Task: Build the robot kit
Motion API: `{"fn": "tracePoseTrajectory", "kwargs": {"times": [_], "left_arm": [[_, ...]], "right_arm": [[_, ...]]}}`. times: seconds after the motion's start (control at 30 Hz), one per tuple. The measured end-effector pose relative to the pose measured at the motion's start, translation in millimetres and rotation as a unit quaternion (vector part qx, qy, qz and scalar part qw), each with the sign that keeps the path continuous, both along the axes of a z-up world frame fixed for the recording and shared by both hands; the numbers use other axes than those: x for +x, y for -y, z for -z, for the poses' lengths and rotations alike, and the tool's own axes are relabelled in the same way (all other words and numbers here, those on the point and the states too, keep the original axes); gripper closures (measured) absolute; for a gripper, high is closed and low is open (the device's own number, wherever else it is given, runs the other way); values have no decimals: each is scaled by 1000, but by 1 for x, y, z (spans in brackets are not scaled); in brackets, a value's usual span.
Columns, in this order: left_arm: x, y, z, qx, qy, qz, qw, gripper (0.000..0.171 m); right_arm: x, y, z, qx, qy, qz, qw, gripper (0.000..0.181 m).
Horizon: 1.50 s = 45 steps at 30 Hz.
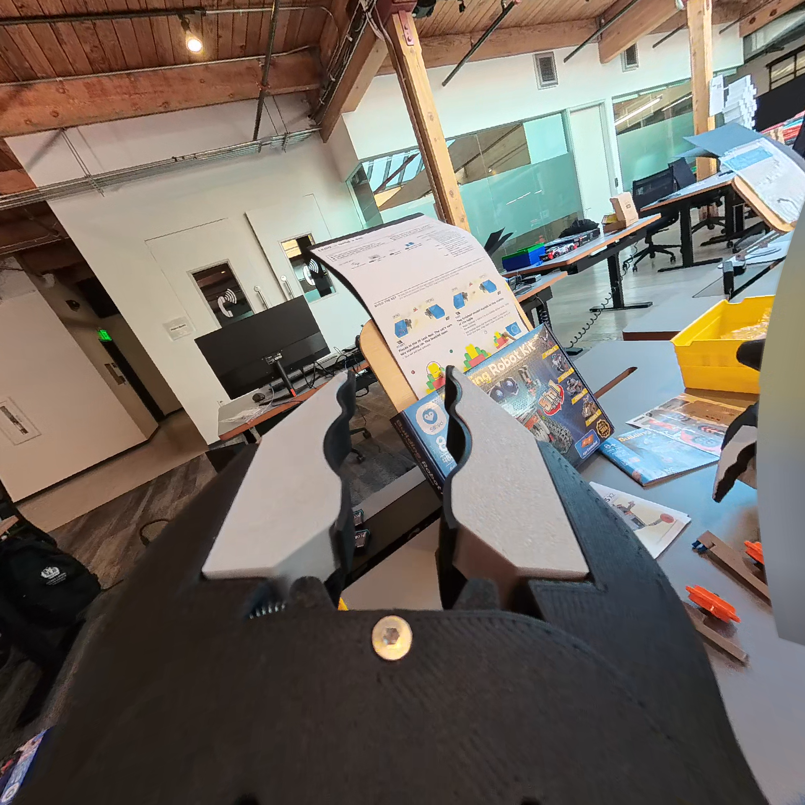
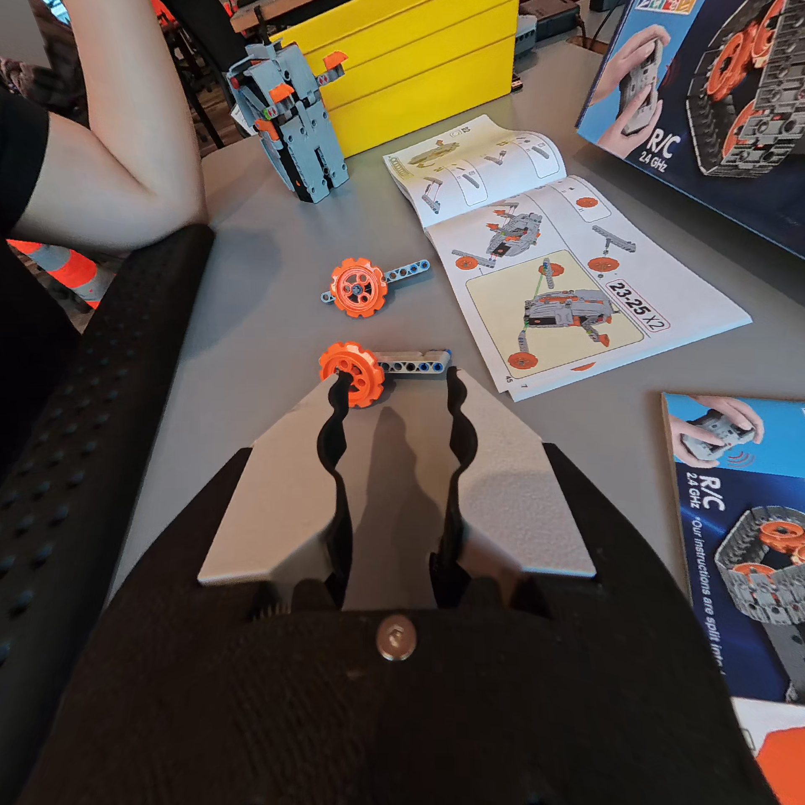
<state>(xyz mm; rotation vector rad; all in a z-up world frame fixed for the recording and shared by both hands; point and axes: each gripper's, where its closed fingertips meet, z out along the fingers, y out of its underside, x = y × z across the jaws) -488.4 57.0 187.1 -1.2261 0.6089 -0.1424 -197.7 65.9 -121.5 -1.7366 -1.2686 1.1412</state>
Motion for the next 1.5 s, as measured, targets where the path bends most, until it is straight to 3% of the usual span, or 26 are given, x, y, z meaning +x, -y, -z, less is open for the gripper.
{"fn": "tracePoseTrajectory", "kwargs": {"times": [0.47, 1.03, 1.5], "left_arm": [[7, -29, 16, -38, -8, -36, 999, 132], [26, 1, 1, -5, -17, -12, 1000, 131], [-3, -3, -5, -4, 7, -61, 998, 131]], "right_arm": [[-3, 7, 6, 33, 29, -15, 999, 136], [-5, 8, 12, 41, 48, -17, 998, 136], [-3, 11, 4, 11, 16, -33, 999, 135]]}}
